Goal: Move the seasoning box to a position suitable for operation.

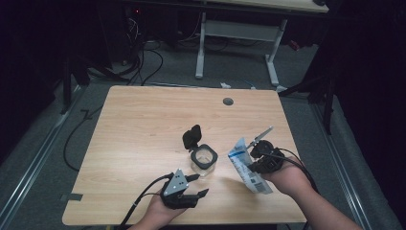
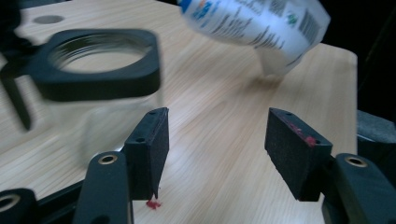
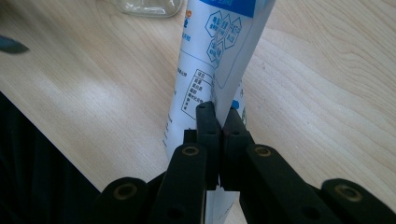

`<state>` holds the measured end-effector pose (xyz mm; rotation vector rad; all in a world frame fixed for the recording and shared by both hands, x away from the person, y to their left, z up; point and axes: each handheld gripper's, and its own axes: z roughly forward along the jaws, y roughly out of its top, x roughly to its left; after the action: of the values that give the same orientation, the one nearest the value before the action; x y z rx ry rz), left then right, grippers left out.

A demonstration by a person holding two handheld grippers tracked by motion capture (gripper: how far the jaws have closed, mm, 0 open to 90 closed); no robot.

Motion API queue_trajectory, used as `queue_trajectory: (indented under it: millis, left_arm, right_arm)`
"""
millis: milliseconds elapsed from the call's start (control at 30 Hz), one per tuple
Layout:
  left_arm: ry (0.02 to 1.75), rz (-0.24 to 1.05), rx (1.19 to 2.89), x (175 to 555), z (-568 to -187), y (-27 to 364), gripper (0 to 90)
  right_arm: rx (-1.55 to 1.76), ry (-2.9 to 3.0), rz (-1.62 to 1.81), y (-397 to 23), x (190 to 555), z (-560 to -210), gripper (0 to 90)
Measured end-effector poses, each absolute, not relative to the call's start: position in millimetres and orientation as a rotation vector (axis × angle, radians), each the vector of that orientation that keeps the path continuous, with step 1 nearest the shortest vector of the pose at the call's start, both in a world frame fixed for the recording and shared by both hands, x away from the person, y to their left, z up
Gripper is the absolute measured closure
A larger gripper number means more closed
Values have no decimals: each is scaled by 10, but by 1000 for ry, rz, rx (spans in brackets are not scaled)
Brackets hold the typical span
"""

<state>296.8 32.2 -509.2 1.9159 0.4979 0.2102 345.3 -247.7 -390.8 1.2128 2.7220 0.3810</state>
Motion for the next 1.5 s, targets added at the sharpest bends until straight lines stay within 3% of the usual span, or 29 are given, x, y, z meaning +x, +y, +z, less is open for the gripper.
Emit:
queue_trajectory:
  millis: [367,1500]
  left_arm:
    - [430,164,1918,3054,-5072,-93,391]
    - [340,159,1941,2943,-5192,-240,282]
  right_arm:
    - [1208,2752,355,-2439,3508,-3900,893]
    - [1142,2819,353,-1973,3555,-3633,893]
